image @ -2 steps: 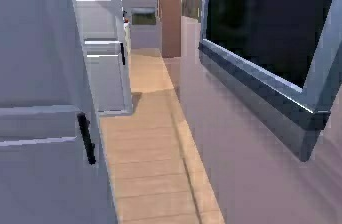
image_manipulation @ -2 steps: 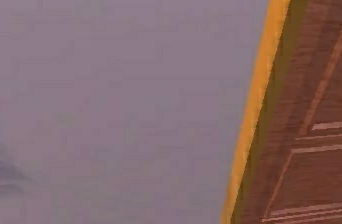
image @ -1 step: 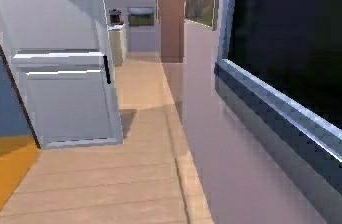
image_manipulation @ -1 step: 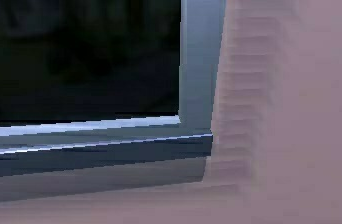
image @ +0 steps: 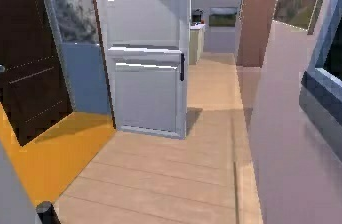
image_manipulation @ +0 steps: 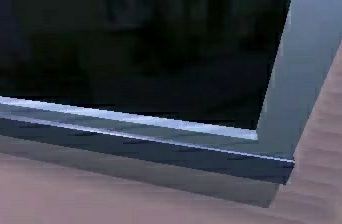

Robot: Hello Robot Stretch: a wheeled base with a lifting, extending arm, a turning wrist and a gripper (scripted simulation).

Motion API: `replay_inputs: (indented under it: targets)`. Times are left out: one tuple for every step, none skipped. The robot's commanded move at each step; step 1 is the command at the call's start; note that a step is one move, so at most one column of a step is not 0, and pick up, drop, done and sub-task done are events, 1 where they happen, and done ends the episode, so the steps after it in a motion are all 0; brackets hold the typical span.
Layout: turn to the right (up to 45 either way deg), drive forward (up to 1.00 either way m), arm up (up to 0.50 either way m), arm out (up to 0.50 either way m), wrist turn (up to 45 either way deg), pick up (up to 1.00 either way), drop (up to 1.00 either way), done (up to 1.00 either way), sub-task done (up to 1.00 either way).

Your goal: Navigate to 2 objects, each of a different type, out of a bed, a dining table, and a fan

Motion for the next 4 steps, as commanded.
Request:
replay_inputs:
  targets:
    - [0.0, 0.4, 0.0, 0.0, 0.0, 0.0, 0.0, 0.0, 0.0]
    - [-45.0, 0.0, 0.0, 0.0, 0.0, 0.0, 0.0, 0.0, 0.0]
    - [-18.0, 0.0, 0.0, 0.0, 0.0, 0.0, 0.0, 0.0, 0.0]
    - [0.0, 0.3, 0.0, 0.0, 0.0, 0.0, 0.0, 0.0, 0.0]
